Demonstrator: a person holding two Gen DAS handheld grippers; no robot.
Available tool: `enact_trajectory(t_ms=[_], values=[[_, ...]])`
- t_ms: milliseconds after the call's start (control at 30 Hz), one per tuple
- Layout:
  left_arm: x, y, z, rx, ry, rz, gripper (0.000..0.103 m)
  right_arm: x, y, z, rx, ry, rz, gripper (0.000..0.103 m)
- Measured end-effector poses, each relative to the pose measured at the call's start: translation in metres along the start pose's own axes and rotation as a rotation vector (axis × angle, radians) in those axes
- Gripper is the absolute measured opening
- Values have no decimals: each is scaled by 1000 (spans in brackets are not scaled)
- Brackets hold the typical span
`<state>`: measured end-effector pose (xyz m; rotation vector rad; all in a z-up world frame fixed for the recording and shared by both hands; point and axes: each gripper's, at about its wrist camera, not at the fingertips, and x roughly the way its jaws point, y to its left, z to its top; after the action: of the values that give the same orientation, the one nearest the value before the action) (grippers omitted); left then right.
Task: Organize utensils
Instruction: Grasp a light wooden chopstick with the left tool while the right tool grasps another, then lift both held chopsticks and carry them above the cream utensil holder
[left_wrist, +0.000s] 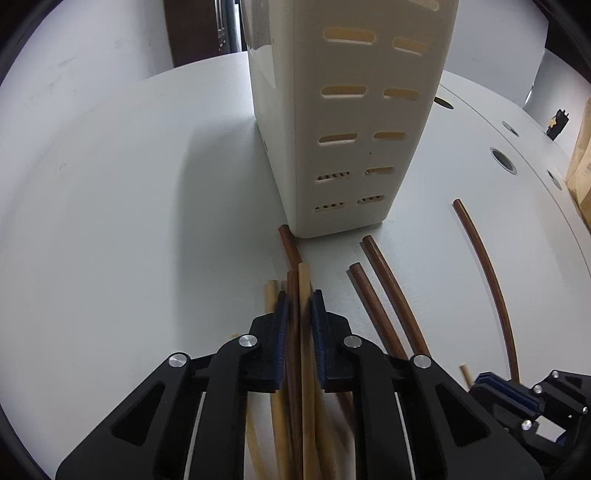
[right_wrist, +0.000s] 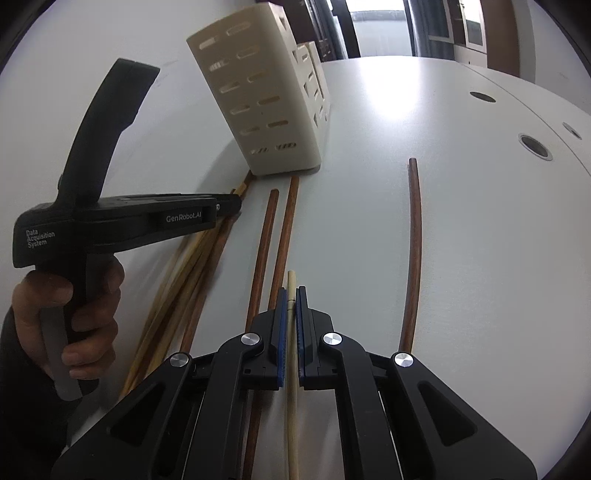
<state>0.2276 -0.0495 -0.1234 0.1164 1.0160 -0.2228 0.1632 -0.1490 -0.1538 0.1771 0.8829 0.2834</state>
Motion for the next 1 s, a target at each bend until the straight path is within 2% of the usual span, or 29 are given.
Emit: enact_trajectory(t_ms=[67,267,567,833,1000], values=[[-4,3,2,-13,0,-30,6,-11,-3,1,17,-33,16,5],[-12,9,1,-30,-10,-57,6,-37,-6,1,50,-86,24,5],[-53,14,-15,-73,-51,-182,6,-77,-5,4,71,-198,132,5],[-99,18,-27,-85,-120,-238,6,-119,-2,5,87,-367,266,5],[-137,16,-30,-84,-189,-273,6,-137,5,14,68,-415,287,5]])
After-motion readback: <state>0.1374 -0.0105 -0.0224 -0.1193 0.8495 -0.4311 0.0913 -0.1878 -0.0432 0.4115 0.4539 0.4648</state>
